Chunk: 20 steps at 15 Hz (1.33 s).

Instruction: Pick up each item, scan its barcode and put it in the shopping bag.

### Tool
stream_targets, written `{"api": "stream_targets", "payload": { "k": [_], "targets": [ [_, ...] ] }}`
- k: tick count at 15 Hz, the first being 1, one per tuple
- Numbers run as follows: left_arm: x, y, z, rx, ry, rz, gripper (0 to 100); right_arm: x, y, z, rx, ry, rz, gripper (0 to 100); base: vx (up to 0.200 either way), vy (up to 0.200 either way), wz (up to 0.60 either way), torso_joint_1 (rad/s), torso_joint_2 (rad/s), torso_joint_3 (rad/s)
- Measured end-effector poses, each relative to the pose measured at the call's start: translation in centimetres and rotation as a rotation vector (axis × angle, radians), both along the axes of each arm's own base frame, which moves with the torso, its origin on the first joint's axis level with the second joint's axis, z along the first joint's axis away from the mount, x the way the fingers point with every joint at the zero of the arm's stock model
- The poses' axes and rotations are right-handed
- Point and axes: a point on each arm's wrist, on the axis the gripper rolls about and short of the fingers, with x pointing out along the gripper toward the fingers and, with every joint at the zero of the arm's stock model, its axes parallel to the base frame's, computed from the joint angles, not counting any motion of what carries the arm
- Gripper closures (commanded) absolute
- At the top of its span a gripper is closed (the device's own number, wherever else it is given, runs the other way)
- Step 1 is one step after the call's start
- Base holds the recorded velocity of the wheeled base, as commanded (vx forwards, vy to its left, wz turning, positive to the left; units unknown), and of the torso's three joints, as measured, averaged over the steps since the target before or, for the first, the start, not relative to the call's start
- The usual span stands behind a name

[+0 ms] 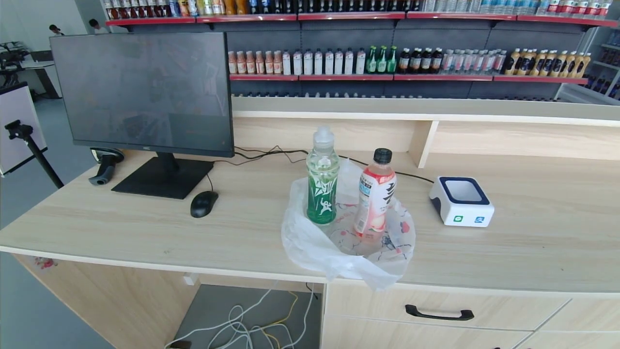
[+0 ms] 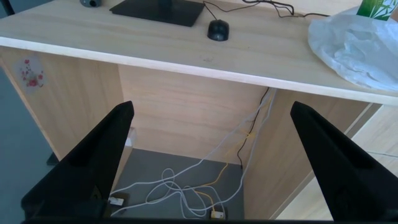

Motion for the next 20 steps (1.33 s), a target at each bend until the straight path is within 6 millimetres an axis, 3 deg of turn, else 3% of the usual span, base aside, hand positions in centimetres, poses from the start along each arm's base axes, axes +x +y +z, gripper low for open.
{"api": "stream_targets", "payload": {
  "k": [2,5,8,12,14,17,20],
  "targets": [
    [0.0,0.0,0.0,0.001,0.000,0.000,0,0.0,0.0,0.1,0.009,0.001,-0.071,0,0.000,0.000,0.00,0.000,0.00,0.000],
    [0.0,0.0,0.0,0.001,0.000,0.000,0,0.1,0.6,0.2,-0.010,0.035,-0.391,0,0.000,0.000,0.00,0.000,0.00,0.000],
    [0.0,0.0,0.0,0.001,0.000,0.000,0,0.0,1.0,0.1,-0.005,0.022,-0.648,0,-0.200,0.000,0.00,0.014,0.01,0.004],
    [0.0,0.0,0.0,0.000,0.000,0.000,0,-0.5,1.1,0.6,0.078,-0.213,-0.706,0,-0.200,0.000,0.00,-0.005,0.00,0.001],
    [0.0,0.0,0.0,0.000,0.000,0.000,0,-0.5,1.0,-0.9,0.056,-0.115,-0.740,0,-0.200,0.000,0.00,0.005,0.00,0.005],
    [0.0,0.0,0.0,0.030,0.004,-0.004,0,-0.3,1.0,-0.9,0.051,-0.097,-0.746,0,-0.200,0.000,0.00,0.002,0.00,0.002],
    [0.0,0.0,0.0,0.026,0.004,-0.003,0,-0.5,1.0,-1.0,0.072,-0.113,-0.745,0,0.000,0.000,0.00,0.000,0.00,0.000]
  ]
}}
